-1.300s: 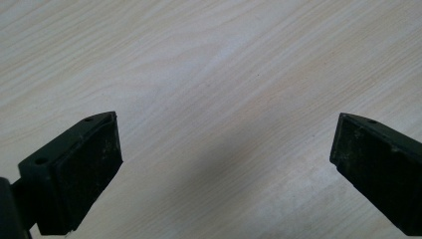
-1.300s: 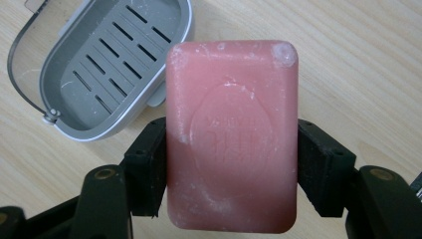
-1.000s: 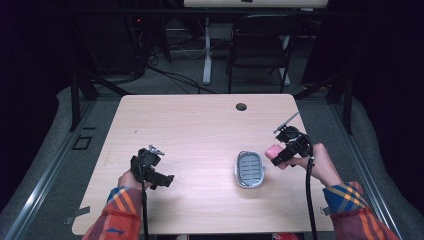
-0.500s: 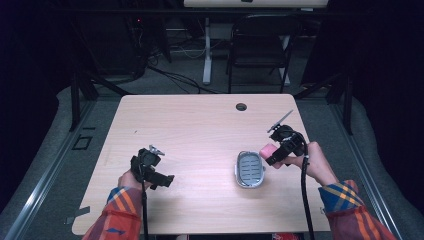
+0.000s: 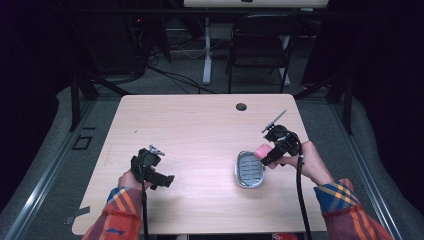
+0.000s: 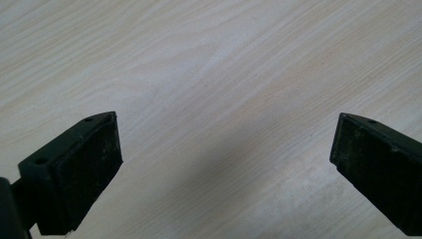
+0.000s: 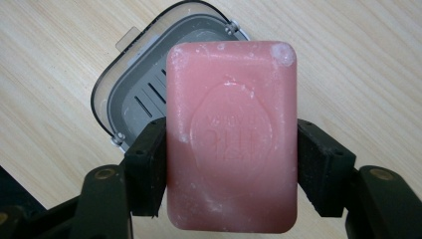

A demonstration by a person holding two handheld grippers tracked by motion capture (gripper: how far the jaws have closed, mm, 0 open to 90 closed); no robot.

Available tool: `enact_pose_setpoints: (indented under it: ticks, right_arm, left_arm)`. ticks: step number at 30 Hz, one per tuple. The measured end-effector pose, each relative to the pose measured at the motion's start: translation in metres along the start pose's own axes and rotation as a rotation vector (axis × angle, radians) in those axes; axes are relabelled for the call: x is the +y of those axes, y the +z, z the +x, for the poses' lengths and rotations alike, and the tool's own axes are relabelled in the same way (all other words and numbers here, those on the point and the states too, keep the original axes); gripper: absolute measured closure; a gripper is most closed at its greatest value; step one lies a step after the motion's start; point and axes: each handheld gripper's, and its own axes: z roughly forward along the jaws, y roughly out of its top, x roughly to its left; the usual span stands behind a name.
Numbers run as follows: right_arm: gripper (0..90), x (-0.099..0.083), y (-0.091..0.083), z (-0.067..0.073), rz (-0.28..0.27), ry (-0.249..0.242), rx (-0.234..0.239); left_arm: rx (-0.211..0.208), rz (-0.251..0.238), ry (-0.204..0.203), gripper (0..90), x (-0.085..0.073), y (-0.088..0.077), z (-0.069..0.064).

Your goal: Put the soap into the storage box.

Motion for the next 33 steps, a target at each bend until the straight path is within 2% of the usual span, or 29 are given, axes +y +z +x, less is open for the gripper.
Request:
enact_pose_setpoints:
  ticks: [11, 22, 23, 30, 33]
  right_arm:
    - [36.6, 0.01, 0.009, 0.011, 0.022, -0.01, 0.012]
    - [36.6, 0.016, 0.02, 0.016, 0.058, -0.016, -0.015]
    - [36.6, 0.016, 0.021, 0.017, 0.058, -0.011, -0.007]
    - [36.6, 0.02, 0.029, 0.019, 0.098, -0.02, -0.032]
    - [36.6, 0.021, 0.034, 0.02, 0.105, -0.004, -0.052]
  left_arm:
    - [0.0, 0.003, 0.004, 0.0, 0.0, 0.0, 0.0]
    - [-0.001, 0.004, 0.004, 0.0, 0.0, 0.0, 0.001]
    - [-0.002, 0.005, 0.004, 0.0, 0.0, 0.0, 0.0]
    - [-0.002, 0.003, 0.005, 0.0, 0.0, 0.0, 0.0]
    - [-0.001, 0.004, 0.004, 0.0, 0.0, 0.0, 0.0]
